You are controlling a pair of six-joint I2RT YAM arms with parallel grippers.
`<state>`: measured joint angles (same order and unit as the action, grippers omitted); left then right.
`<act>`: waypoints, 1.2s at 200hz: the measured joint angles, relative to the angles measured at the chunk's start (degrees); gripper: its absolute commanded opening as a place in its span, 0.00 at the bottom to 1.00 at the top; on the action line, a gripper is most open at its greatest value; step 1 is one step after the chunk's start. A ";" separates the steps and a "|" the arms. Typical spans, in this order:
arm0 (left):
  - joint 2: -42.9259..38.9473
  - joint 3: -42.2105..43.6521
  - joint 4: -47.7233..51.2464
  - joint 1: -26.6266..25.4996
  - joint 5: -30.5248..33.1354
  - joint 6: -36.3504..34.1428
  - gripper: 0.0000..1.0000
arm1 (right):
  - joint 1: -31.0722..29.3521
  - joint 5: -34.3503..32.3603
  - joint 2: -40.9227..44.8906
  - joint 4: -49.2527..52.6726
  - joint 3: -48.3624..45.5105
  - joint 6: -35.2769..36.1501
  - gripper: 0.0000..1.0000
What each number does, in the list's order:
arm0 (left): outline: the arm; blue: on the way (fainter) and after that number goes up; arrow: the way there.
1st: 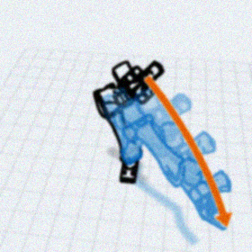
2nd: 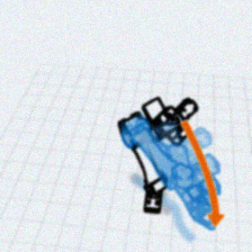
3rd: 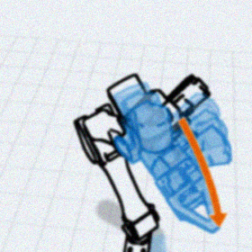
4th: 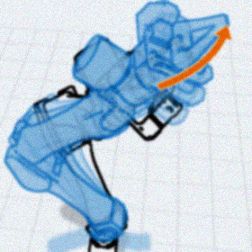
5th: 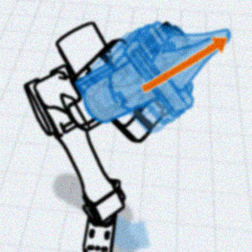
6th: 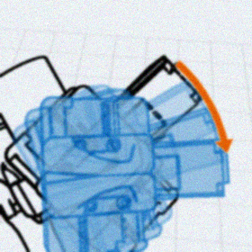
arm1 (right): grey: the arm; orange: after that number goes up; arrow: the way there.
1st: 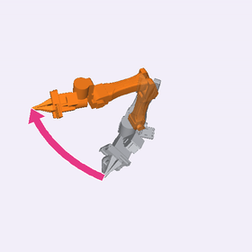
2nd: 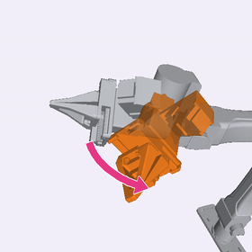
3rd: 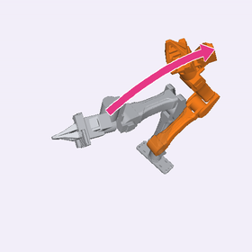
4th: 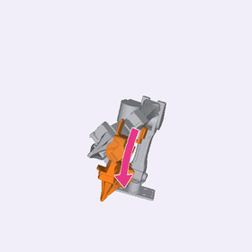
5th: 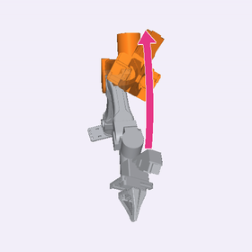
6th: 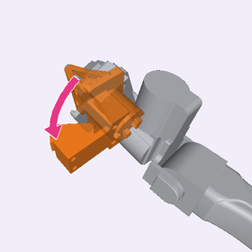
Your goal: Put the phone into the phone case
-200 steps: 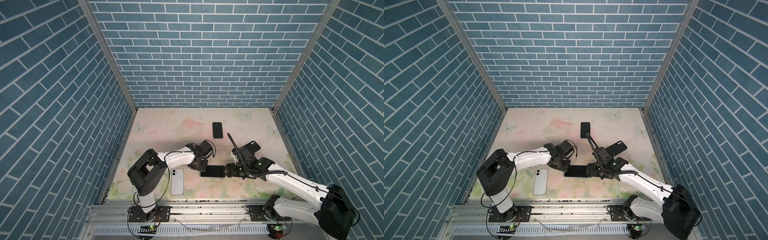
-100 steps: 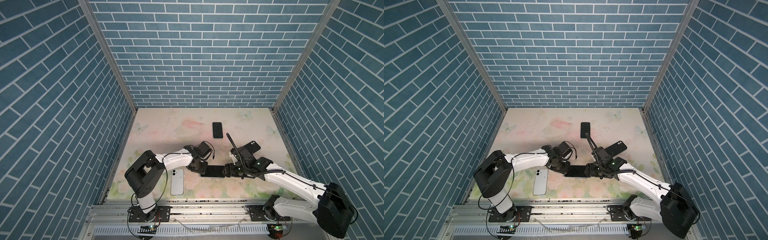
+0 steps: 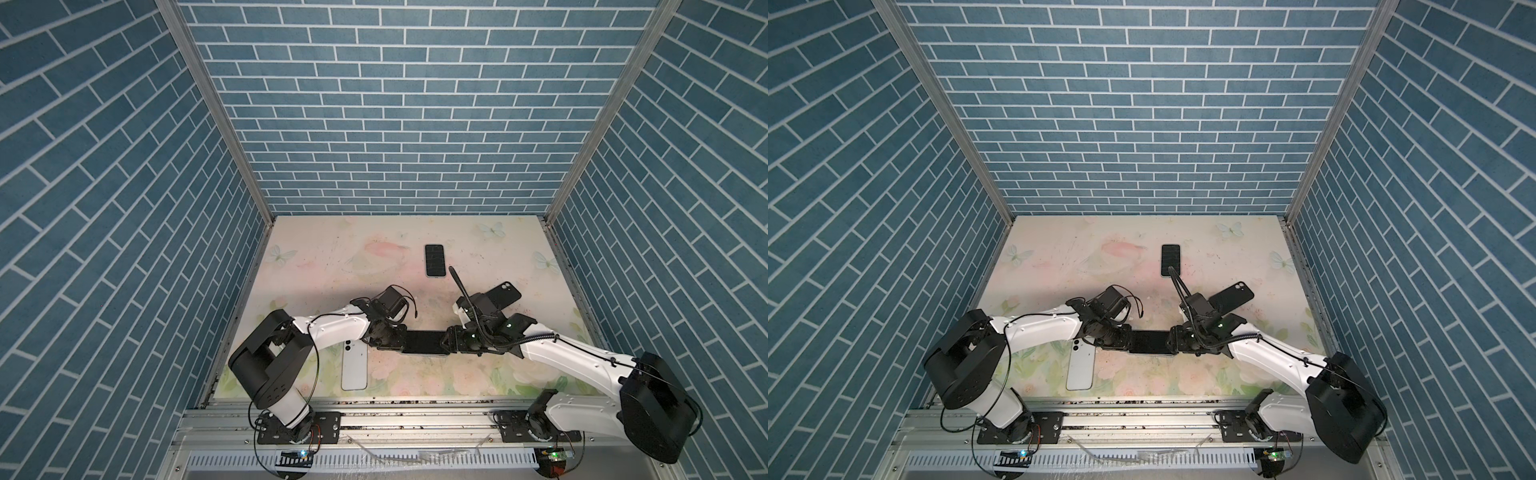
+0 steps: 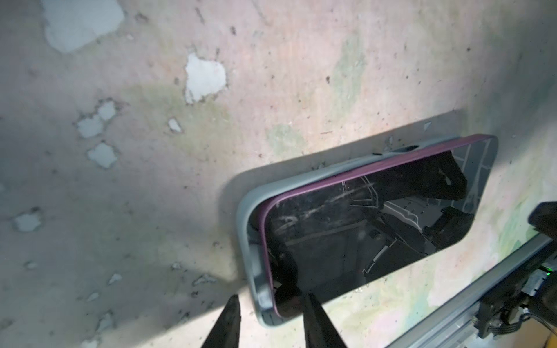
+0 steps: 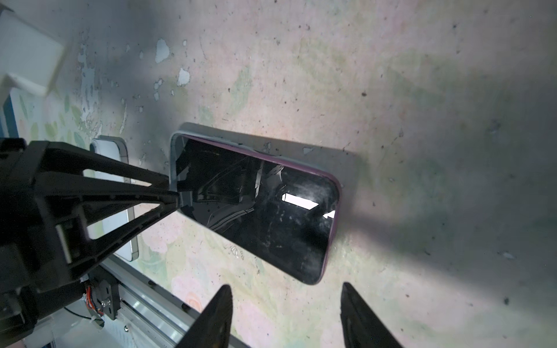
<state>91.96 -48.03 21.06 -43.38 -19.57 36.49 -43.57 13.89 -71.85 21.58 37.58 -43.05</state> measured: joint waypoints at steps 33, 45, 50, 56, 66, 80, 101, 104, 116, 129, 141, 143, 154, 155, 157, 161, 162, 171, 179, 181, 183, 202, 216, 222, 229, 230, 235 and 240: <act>-0.42 2.64 -4.66 1.44 -3.30 2.19 0.37 | 0.70 -0.22 -2.14 -1.03 -0.04 -0.70 0.51; -0.42 3.06 -5.99 1.51 -3.96 2.73 0.36 | 0.87 -0.22 -2.67 -1.40 -0.04 -0.68 0.50; -0.42 3.19 -6.47 1.51 -4.15 2.86 0.37 | 0.90 -0.20 -2.93 -1.53 -0.04 -0.70 0.50; -0.42 3.45 -7.10 1.55 -4.20 3.06 0.37 | 0.90 -0.17 -3.37 -1.73 -0.04 -0.74 0.49; -0.46 3.89 -8.00 1.73 -4.50 3.43 0.37 | 0.92 -0.15 -4.24 -2.14 -0.04 -0.92 0.48; -0.50 4.35 -8.98 2.10 -5.01 3.85 0.37 | 0.94 -0.13 -5.38 -2.78 -0.07 -1.16 0.47; -0.68 4.94 -10.21 2.56 -5.40 4.24 0.37 | 0.98 -0.09 -5.99 -4.39 -0.70 -1.73 0.44; -0.70 5.01 -10.34 2.62 -5.42 4.24 0.37 | 0.98 -0.09 -5.99 -4.55 -0.79 -1.79 0.44; -0.79 5.29 -10.88 2.71 -5.53 4.48 0.37 | 1.01 -0.07 -6.01 -4.98 -0.96 -2.03 0.41; -0.79 5.40 -11.17 2.75 -5.62 4.68 0.36 | 1.01 -0.02 -6.03 -5.53 -0.96 -2.21 0.39; -0.79 5.49 -11.47 2.78 -5.60 4.87 0.36 | 1.01 0.13 -6.03 -6.03 -0.96 -2.16 0.38; -0.79 5.51 -11.50 2.78 -5.60 4.85 0.35 | 1.01 0.11 -6.03 -6.05 -0.98 -2.21 0.38; -0.79 5.53 -11.52 2.86 -5.62 4.96 0.34 | 1.01 0.13 -6.03 -6.19 -1.03 -2.19 0.37; -0.79 5.55 -11.52 2.89 -5.60 4.94 0.34 | 1.01 0.13 -6.03 -6.19 -1.03 -2.19 0.37; -0.79 5.55 -11.52 2.89 -5.60 4.94 0.34 | 1.01 0.15 -6.03 -6.19 -1.03 -2.19 0.37; -0.76 5.55 -11.50 2.91 -5.60 4.98 0.34 | 1.01 0.17 -6.05 -6.21 -1.03 -2.19 0.36; -0.76 5.55 -11.50 2.91 -5.60 4.96 0.34 | 1.01 0.17 -6.05 -6.21 -1.03 -2.19 0.36; -0.76 5.55 -11.50 2.91 -5.57 4.98 0.34 | 1.01 0.28 -6.05 -6.23 -1.07 -2.19 0.36; -0.76 5.57 -11.50 2.93 -5.57 5.05 0.34 | 1.09 0.42 -6.16 -6.32 -1.07 -2.19 0.35; -0.76 5.57 -11.52 2.93 -5.57 5.07 0.34 | 1.11 0.46 -6.19 -6.34 -1.07 -2.19 0.35; -0.76 5.57 -11.52 2.95 -5.57 5.07 0.34 | 1.11 0.48 -6.23 -6.36 -1.07 -2.19 0.35; -0.76 5.60 -11.54 2.97 -5.57 5.14 0.34 | 1.22 0.52 -6.73 -6.71 -1.14 -2.19 0.34; -0.76 5.62 -11.56 2.97 -5.57 5.16 0.34 | 1.22 0.68 -6.82 -7.08 -1.49 -2.19 0.33; -0.76 5.62 -11.58 2.97 -5.57 5.16 0.34 | 1.22 0.85 -6.86 -7.17 -1.62 -2.19 0.33; -0.76 5.62 -11.58 2.97 -5.57 5.18 0.34 | 1.22 0.98 -7.02 -7.32 -1.70 -2.19 0.33; -0.76 5.62 -11.58 2.97 -5.57 5.18 0.34 | 1.22 1.01 -7.04 -7.37 -1.70 -2.21 0.33; -0.76 5.64 -11.58 2.97 -5.57 5.18 0.34 | 1.22 1.11 -7.17 -7.52 -1.77 -2.19 0.33; -0.76 5.64 -11.58 2.97 -5.57 5.18 0.34 | 1.22 1.20 -7.30 -7.56 -1.77 -2.21 0.32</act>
<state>91.20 -42.39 9.47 -40.40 -25.15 41.67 -42.35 15.09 -79.15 14.02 35.81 -45.25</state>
